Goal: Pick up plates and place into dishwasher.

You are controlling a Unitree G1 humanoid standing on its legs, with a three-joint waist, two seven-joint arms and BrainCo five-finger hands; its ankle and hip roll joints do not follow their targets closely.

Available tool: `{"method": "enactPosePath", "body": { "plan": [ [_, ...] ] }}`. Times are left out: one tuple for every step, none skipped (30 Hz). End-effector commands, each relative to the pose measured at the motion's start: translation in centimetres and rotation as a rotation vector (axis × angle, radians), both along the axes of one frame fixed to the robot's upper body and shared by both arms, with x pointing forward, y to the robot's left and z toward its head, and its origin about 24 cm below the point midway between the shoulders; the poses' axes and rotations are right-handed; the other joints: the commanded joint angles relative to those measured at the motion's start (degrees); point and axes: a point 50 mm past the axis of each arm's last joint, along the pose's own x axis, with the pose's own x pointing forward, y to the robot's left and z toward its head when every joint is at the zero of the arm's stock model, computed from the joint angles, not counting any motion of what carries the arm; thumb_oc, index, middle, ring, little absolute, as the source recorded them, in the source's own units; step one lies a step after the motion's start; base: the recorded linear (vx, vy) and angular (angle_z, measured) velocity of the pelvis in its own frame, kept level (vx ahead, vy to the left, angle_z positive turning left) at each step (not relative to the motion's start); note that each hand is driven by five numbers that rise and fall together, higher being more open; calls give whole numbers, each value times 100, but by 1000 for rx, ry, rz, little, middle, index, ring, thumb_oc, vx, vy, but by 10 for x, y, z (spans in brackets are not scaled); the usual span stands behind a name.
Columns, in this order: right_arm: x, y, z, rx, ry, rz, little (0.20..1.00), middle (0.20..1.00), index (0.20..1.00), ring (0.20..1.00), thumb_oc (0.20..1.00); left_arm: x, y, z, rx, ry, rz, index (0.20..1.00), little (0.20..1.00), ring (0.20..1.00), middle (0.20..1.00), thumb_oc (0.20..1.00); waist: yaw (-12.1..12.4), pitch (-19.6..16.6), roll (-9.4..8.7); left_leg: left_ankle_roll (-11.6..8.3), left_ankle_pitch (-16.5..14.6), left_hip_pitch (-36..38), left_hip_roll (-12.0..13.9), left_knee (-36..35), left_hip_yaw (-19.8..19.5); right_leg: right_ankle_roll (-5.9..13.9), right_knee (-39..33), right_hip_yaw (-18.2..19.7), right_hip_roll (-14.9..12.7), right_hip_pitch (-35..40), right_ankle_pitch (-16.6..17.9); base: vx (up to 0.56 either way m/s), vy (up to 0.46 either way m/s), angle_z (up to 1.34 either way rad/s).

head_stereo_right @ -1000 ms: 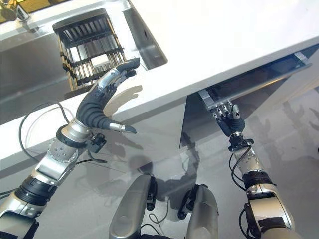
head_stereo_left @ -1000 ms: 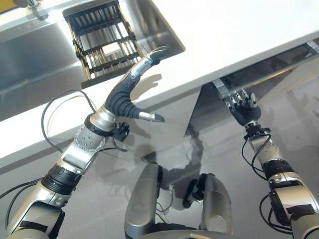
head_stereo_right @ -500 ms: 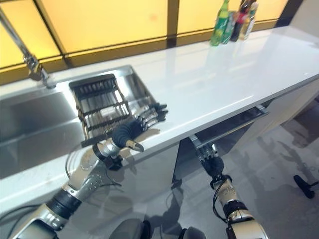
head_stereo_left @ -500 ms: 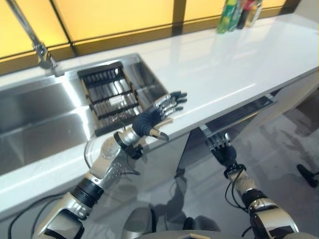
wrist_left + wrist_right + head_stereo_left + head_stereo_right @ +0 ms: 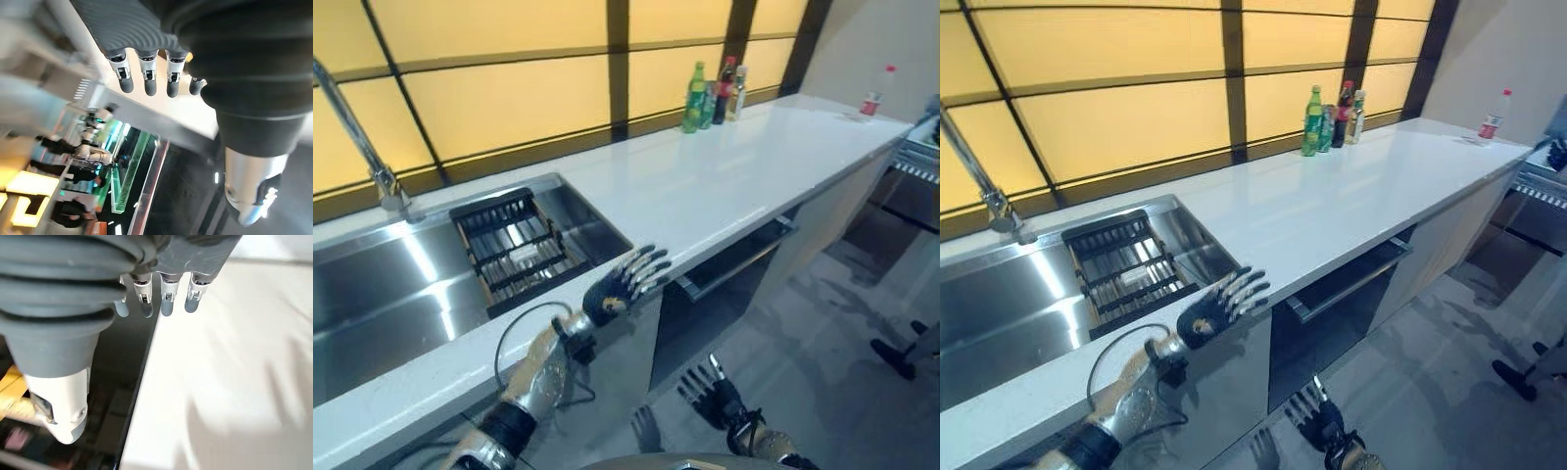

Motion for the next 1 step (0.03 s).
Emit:
{"method": "enactPosePath", "body": {
  "plan": [
    [27, 5, 10, -15, -34, 9, 1000, 1000, 1000, 1000, 1000, -13, -27, -8, -175, 108, -89, 1000, 1000, 1000, 1000, 1000, 7, 463, 171, -75, -614, -58, 125, 141, -56, 7, 217, 55, 255, -198, -321, 22, -20, -11]
  ]
}}
